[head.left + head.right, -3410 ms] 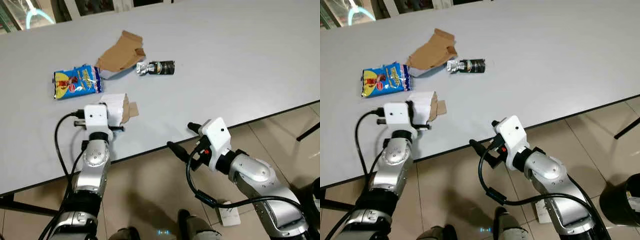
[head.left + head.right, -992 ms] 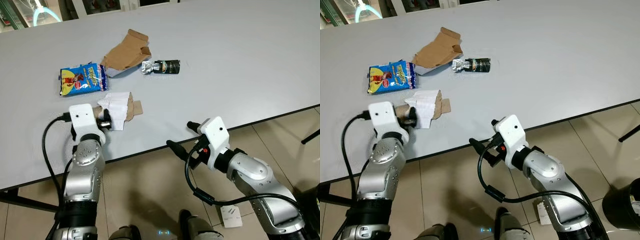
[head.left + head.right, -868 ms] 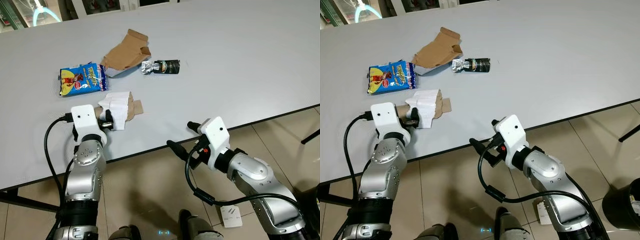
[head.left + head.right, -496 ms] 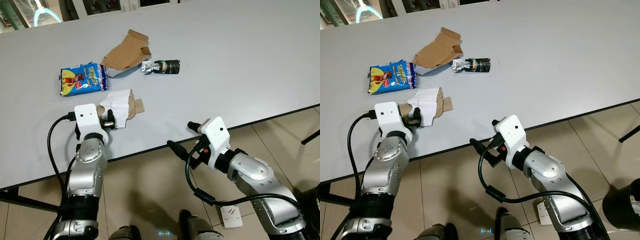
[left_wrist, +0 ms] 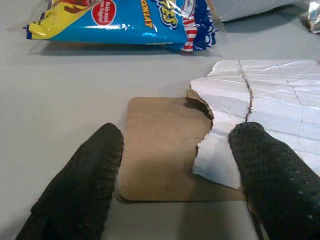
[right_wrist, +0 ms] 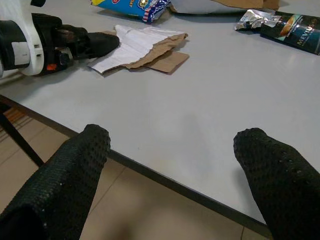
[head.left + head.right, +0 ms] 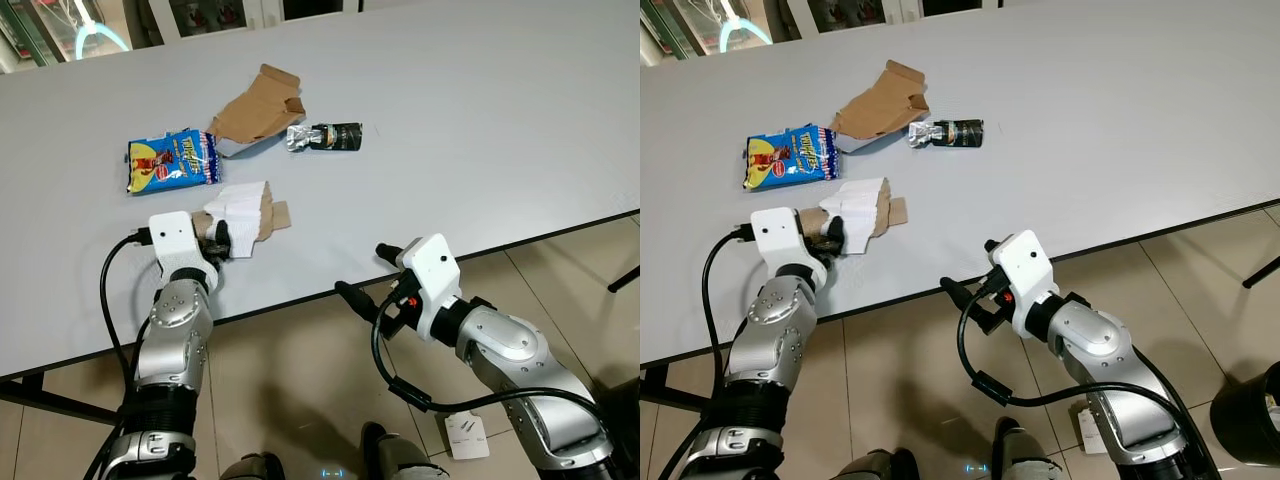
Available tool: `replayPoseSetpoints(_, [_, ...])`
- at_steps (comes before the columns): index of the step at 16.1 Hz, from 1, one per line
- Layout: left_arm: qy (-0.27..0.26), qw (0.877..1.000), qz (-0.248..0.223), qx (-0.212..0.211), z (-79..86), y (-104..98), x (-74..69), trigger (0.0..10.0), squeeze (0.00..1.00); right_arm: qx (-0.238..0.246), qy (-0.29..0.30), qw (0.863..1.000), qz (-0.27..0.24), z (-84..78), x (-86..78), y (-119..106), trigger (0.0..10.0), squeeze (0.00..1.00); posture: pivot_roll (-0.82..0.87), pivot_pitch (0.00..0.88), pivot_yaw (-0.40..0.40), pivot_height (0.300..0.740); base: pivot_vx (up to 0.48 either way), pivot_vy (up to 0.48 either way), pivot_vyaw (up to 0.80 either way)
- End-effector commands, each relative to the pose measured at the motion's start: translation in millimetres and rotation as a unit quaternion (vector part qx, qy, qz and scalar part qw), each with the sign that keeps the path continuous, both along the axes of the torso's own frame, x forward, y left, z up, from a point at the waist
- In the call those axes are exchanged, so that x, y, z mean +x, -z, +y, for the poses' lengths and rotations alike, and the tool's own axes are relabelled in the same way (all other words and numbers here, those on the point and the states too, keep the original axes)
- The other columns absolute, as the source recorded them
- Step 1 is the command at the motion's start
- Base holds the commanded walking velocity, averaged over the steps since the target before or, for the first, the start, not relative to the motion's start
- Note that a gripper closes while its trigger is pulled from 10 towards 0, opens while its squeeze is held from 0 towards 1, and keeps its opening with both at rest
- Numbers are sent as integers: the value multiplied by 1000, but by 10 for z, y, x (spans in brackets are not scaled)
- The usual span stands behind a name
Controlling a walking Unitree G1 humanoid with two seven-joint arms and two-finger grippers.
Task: Picking trash to rubbish bin
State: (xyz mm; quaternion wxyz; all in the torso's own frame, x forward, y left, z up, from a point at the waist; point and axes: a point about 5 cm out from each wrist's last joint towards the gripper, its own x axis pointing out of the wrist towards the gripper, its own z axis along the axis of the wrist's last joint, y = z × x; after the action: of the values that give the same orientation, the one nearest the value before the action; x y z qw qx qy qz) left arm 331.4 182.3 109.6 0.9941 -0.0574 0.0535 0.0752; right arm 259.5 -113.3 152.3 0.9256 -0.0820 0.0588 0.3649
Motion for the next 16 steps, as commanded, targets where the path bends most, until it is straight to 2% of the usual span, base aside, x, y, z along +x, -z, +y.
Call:
replayPoseSetpoints(1, [18,997,74,-32,-74,361,-128,0,0,0,-5,1000,-8,8,-33,-37,10000,0,-236,203,53,740,0,0,0])
replayPoseSetpoints(16, [17,997,60,-45,-43,371,-147,0,0,0,-7,1000,-6,18,-33,-29,10000,0,-232,206,48,740,0,0,0])
